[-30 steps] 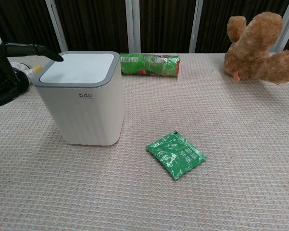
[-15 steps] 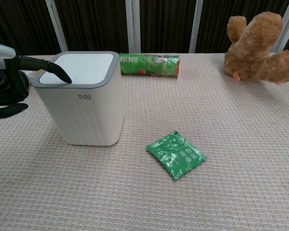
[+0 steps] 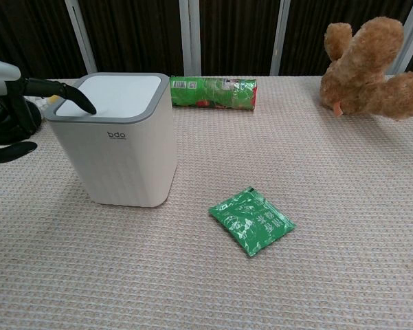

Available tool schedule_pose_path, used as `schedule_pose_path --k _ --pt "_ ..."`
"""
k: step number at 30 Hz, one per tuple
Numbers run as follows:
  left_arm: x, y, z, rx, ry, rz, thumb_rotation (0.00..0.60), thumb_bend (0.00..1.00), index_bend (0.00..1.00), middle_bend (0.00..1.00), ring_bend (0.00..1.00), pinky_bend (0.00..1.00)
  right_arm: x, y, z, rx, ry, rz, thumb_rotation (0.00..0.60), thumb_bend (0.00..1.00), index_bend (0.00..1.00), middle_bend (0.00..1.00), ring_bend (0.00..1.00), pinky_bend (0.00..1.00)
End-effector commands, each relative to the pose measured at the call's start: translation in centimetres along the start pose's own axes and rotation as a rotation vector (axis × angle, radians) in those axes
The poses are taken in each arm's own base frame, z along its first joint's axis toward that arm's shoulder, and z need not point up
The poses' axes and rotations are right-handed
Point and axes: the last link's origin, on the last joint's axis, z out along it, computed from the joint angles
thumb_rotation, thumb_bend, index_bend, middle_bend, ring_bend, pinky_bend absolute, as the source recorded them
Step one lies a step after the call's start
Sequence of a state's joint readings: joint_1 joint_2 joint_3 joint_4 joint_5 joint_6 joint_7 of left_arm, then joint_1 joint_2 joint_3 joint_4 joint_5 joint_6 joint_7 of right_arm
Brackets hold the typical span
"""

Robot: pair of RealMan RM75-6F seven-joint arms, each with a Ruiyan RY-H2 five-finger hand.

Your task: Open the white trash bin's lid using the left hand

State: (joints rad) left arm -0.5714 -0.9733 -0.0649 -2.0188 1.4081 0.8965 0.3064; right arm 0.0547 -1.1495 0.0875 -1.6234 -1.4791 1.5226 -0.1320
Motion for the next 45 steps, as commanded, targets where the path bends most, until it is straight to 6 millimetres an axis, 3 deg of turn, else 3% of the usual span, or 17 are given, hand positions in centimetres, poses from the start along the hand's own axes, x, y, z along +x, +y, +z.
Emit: schedule_pose_path --k 1,9,13,21,24,26,29,31,39,45 --pt "0.2 0.2 0.2 0.006 -0.016 0.008 0.600 0.67 0.20 0.85 0.75 0.71 0.0 0.0 0.0 0.000 0.000 0.000 0.600 0.29 0.15 0.08 0.09 0.00" --pt "0.7 0.8 0.3 0.011 -0.023 0.010 0.600 0.66 0.19 0.84 0.74 0.71 0.1 0.0 -0.1 -0.002 0.004 0.001 0.600 0.29 0.15 0.08 0.09 0.00" --pt "1.7 1.2 -0.2 0.007 0.040 -0.002 0.600 0.61 0.16 0.77 0.70 0.71 0.2 0.1 -0.1 -0.004 0.007 0.002 0.600 0.29 0.15 0.08 0.09 0.00" --pt "4.2 1.4 -3.3 -0.034 0.290 -0.047 0.600 0.50 0.14 0.70 0.68 0.72 0.1 0.0 -0.1 0.002 0.003 -0.001 0.600 0.29 0.15 0.08 0.09 0.00" --pt "4.4 0.9 -4.2 -0.023 0.338 -0.053 0.600 0.45 0.12 0.58 0.58 0.70 0.0 -0.1 -0.1 0.002 0.001 -0.001 0.600 0.29 0.15 0.08 0.09 0.00" --pt "4.2 0.4 -4.9 0.005 0.361 -0.043 0.600 0.36 0.10 0.40 0.41 0.60 0.0 -0.1 -0.1 0.003 0.001 -0.001 0.600 0.29 0.15 0.08 0.09 0.00" --pt "3.3 -0.8 -6.2 0.098 0.379 -0.015 0.600 0.24 0.10 0.23 0.18 0.35 0.1 -0.1 -0.1 0.004 0.002 0.001 0.600 0.29 0.15 0.08 0.09 0.00" --pt "2.2 -1.9 -7.3 0.193 0.402 0.027 0.600 0.20 0.10 0.19 0.12 0.28 0.1 -0.1 -0.1 0.005 0.003 0.002 0.600 0.29 0.15 0.08 0.09 0.00" --pt "-3.7 -4.5 -11.9 0.438 0.480 -0.008 0.600 0.13 0.10 0.10 0.03 0.18 0.2 -0.2 -0.1 0.038 0.009 0.005 0.600 0.29 0.14 0.08 0.07 0.00" --pt "-5.6 -6.1 -14.0 0.513 0.474 -0.058 0.600 0.13 0.10 0.10 0.02 0.17 0.5 -0.1 -0.3 0.075 0.007 -0.002 0.600 0.29 0.13 0.08 0.05 0.00"
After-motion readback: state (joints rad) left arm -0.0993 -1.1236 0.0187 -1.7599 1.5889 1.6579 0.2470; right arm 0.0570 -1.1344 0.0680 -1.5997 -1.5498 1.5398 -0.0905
